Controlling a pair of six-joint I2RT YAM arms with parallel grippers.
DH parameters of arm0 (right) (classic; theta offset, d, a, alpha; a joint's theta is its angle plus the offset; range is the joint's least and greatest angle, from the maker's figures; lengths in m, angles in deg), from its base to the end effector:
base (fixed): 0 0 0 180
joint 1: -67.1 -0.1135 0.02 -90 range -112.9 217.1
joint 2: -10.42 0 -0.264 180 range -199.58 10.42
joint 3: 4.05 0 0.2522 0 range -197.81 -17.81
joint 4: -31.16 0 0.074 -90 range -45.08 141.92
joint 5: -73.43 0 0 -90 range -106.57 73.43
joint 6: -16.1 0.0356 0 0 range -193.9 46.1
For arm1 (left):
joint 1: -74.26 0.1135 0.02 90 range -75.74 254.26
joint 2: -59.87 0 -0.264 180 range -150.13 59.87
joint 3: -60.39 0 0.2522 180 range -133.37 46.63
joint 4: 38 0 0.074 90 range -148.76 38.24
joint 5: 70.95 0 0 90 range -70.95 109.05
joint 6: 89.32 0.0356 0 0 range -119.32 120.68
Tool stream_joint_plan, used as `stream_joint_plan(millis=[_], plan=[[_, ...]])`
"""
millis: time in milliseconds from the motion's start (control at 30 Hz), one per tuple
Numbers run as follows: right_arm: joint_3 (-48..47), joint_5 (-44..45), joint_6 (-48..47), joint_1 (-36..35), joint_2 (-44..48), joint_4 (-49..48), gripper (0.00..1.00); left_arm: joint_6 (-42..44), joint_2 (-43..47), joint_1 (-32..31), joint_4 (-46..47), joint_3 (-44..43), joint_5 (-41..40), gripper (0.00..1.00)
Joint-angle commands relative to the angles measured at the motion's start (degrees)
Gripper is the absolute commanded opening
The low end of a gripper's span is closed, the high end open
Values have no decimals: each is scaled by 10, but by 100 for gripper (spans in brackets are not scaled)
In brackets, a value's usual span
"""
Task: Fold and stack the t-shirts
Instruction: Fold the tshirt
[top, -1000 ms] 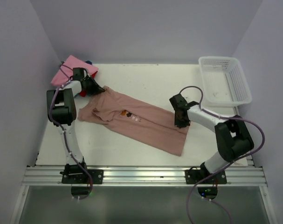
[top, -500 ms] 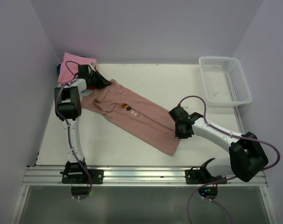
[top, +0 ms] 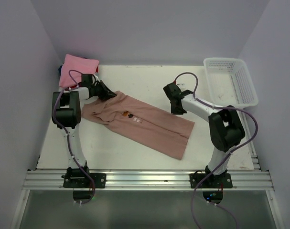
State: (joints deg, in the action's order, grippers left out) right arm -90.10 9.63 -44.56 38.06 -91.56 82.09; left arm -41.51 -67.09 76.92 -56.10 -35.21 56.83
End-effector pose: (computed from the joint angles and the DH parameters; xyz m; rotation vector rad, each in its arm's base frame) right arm 0.3214 0.1605 0.2051 0.1287 2.5596 -0.2645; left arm 0.4610 -0.0004 0.1156 -0.6546 2.4055 -1.1054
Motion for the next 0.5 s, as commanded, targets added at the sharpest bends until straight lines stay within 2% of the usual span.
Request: stream_joint_plan(millis=[0,167,300,467], plan=[[-24,-2,-12,3,-40,-10,0,25,10,-1,-40,-1,-12,0],[21,-25,-1,2,-36,-39,0,26,15,-1,-49,-3,-29,0],[53,-38,5,3,-25,-51,0,19,32,-4,-33,29,-49,0],[94,-71,13,1,-5,-61,0,25,-1,-12,-25,23,-28,0]])
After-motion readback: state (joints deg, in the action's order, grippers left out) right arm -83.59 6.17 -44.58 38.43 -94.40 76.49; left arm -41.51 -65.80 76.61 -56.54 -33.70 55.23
